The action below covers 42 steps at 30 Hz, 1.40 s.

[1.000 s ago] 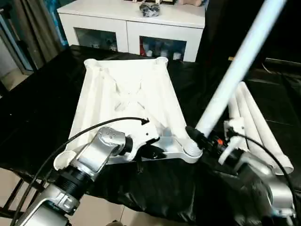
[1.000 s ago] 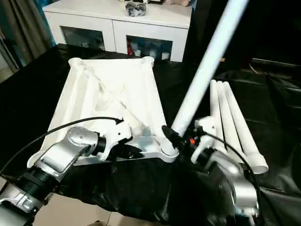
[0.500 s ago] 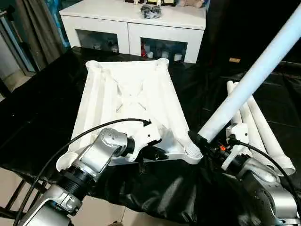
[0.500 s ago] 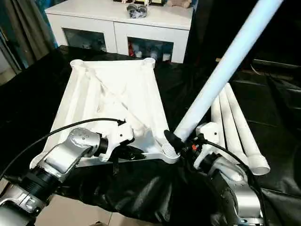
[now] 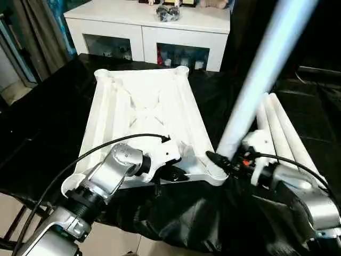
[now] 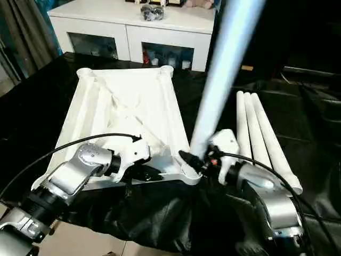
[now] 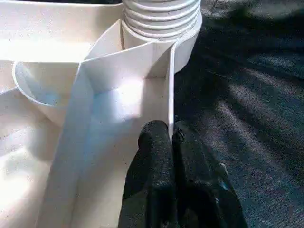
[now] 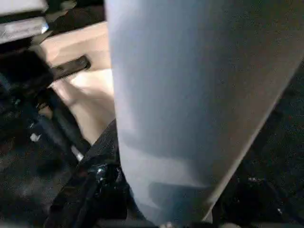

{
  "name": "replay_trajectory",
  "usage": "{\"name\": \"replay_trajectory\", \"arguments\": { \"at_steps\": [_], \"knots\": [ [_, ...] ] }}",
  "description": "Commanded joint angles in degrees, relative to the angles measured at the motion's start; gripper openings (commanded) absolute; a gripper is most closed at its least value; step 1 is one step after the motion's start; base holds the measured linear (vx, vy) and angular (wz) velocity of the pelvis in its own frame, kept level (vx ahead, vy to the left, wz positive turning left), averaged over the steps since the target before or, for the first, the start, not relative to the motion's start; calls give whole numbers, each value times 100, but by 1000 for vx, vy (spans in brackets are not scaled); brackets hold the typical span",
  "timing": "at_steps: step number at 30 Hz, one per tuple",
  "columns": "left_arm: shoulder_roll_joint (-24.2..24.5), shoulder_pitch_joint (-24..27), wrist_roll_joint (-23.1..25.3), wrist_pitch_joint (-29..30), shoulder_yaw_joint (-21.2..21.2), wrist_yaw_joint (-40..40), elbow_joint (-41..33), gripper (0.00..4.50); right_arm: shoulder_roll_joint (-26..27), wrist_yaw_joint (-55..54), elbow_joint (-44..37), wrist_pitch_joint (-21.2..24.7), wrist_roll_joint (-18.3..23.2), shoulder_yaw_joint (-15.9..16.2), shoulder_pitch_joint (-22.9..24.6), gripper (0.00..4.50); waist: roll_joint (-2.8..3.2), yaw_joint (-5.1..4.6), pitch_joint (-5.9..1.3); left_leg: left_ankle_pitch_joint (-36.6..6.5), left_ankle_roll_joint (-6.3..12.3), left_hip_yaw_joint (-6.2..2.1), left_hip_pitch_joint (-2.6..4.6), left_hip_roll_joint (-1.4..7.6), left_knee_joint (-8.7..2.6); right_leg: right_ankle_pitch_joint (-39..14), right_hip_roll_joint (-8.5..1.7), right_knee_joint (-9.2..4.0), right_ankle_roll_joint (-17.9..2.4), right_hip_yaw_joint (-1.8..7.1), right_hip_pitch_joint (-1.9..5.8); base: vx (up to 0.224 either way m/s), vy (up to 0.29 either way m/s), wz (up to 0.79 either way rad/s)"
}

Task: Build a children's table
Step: Insert table leg to table base

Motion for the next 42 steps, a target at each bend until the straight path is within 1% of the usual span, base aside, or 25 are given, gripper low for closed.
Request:
{"name": "replay_trajectory", "arguments": {
  "at_steps": [1, 3, 6, 8, 9, 14, 15, 16, 18, 19, 21, 22, 24, 25, 27, 28, 29, 30, 31, 32, 34, 36, 37, 39, 42],
  "knots": [
    [13, -185, 125, -89, 14, 54, 146, 0, -11, 383, 203, 370, -21, 535, 261, 190, -70, -7, -209, -1617, 183, -198, 38, 417, -466, -2523, -628, -639, -726, 392, 128, 0, 0, 0],
    [-10, -237, 116, -191, 32, 5, 235, 0, -28, 435, 228, 343, -47, 544, 268, 190, -67, 10, -209, -1624, 189, -199, 48, 414, -462, -2658, -641, -652, -681, 393, 122, 0, 0, 0],
    [-27, -278, 124, -244, 34, -20, 297, 0, -36, 479, 307, 278, -64, 524, 272, 190, -60, 16, -220, -1568, 183, -208, 42, 439, -485, -2458, -638, -635, -716, 389, 128, 0, 0, 0],
    [-9, -295, 121, -287, 34, -71, 321, 0, 6, 513, 370, 218, -14, 466, 270, 190, -52, 11, -219, -1567, 183, -208, 32, 443, -492, -2292, -642, -623, -791, 389, 136, 0, 0, 0],
    [-8, -298, 108, -330, 29, -114, 328, 0, 18, 534, 380, 207, 4, 456, 272, 190, -43, 12, -216, -1602, 172, -211, 35, 444, -495, -2305, -645, -623, -803, 390, 137, 0, 0, 0],
    [-20, -333, 77, -407, 9, -234, 387, 0, 98, 491, 484, 155, 7, 414, 257, 190, -55, 11, -212, -1668, 151, -211, 38, 441, -501, -2414, -651, -638, -791, 394, 135, 0, 0, 0],
    [-24, -347, 81, -411, 12, -235, 414, 0, 140, 427, 524, 147, 9, 388, 242, 190, -28, 7, -210, -1708, 133, -215, 39, 440, -505, -2429, -651, -648, -797, 390, 131, 0, 0, 0],
    [-37, -358, 80, -392, 26, -209, 432, 0, 207, 316, 574, 136, 14, 330, 218, 190, -25, 4, -210, -1726, 130, -218, 37, 440, -508, -2436, -651, -645, -797, 390, 129, 0, 0, 0],
    [-147, -422, 63, -240, 129, -29, 481, 0, 494, -339, 911, 19, -123, 47, 50, 190, -21, -5, -195, -1838, 80, -220, 60, 438, -514, -2599, -656, -668, -790, 385, 100, 0, 0, 0],
    [-248, -459, 42, -79, 212, 144, 476, 0, 684, -802, 1150, -58, -213, -149, -69, 190, -18, -45, -179, -2094, -31, -243, 83, 423, -517, -3004, -667, -703, -719, 357, 74, 0, 0, 0],
    [-305, -474, 61, 21, 244, 283, 450, 0, 772, -1009, 1240, -56, -224, -244, -118, 190, -26, -60, -173, -2152, -53, -258, 77, 421, -520, -3124, -671, -713, -675, 342, 84, 0, 0, 0],
    [-448, -506, 86, 246, 319, 577, 394, 0, 921, -1417, 1395, -65, -295, -377, -211, 190, -26, -84, -170, -2234, -90, -276, 80, 430, -530, -3268, -679, -735, -579, 330, 88, 0, 0, 0],
    [-689, -538, 128, 582, 432, 1034, 305, 0, 1142, -1974, 1609, -72, -393, -524, -357, 190, -6, -139, -160, -2356, -153, -295, 81, 428, -544, -3299, -667, -743, -563, 312, 66, 0, 0, 0],
    [-702, -539, 130, 598, 438, 1057, 300, 0, 1153, -1999, 1618, -70, -396, -531, -363, 190, -30, -161, -167, -2388, -167, -296, 71, 427, -544, -3290, -668, -739, -551, 308, 78, 0, 0, 0],
    [-953, -544, 190, 938, 503, 1455, 198, 0, 1348, -2444, 1852, -82, -503, -593, -532, 190, -20, -206, -174, -2353, -158, -315, 35, 434, -569, -3085, -676, -728, -568, 313, 104, 0, 0, 0],
    [-1086, -535, 219, 1076, 513, 1625, 148, 0, 1438, -2612, 1971, -97, -549, -599, -626, 190, -29, -245, -188, -2253, -151, -336, -35, 439, -595, -2829, -667, -696, -595, 297, 166, 0, 0, 0],
    [-1198, -530, 260, 1191, 502, 1763, 129, 0, 1526, -2696, 2064, -123, -573, -600, -710, 190, -9, -253, -203, -2217, -153, -344, -34, 449, -605, -2646, -663, -676, -636, 297, 179, 9, 38, -19],
    [-1326, -526, 367, 1300, 461, 1971, 146, 0, 1628, -2754, 2124, -137, -604, -576, -796, 190, -42, -294, -212, -2118, -132, -331, -51, 449, -602, -2304, -654, -649, -737, 309, 176, 0, 0, 0],
    [-1381, -529, 460, 1310, 399, 2073, 194, 0, 1677, -2697, 2091, -148, -646, -494, -826, 190, -53, -301, -206, -2048, -82, -302, -25, 434, -580, -2185, -658, -665, -828, 330, 143, 0, 0, 0],
    [-1414, -523, 539, 1290, 344, 2143, 226, 0, 1713, -2626, 2027, -155, -685, -406, -832, 190, -60, -297, -209, -1992, -47, -278, -6, 423, -556, -2142, -670, -681, -872, 345, 133, 0, 0, 0],
    [-1408, -517, 598, 1196, 294, 2161, 250, 0, 1708, -2499, 1927, -149, -691, -324, -804, 190, -84, -267, -214, -1641, 140, -235, -18, 411, -528, -1899, -671, -664, -964, 381, 157, 0, 0, 0],
    [-1240, -449, 640, 916, 203, 2036, 203, 0, 1579, -2107, 1647, -149, -581, -176, -644, 190, -104, -234, -207, -1589, 224, -211, 16, 415, -517, -1926, -661, -683, -959, 382, 138, 0, 0, 0],
    [-1164, -416, 645, 794, 173, 1965, 167, 0, 1522, -1986, 1557, -128, -532, -144, -587, 190, -120, -223, -213, -1546, 250, -205, 14, 421, -519, -1919, -657, -667, -946, 388, 154, 0, 0, 0],
    [-1068, -371, 640, 712, 156, 1871, 113, 0, 1437, -1838, 1442, -117, -468, -123, -513, 190, -118, -210, -211, -1441, 278, -205, -5, 427, -528, -1881, -651, -655, -945, 382, 163, 0, 0, 0],
    [-934, -301, 636, 575, 176, 1737, 40, 0, 1295, -1585, 1299, -88, -365, -145, -410, 190, -140, -176, -221, -1237, 329, -192, -12, 433, -522, -1820, -654, -650, -941, 382, 178, 0, 0, 0]
  ]
}}
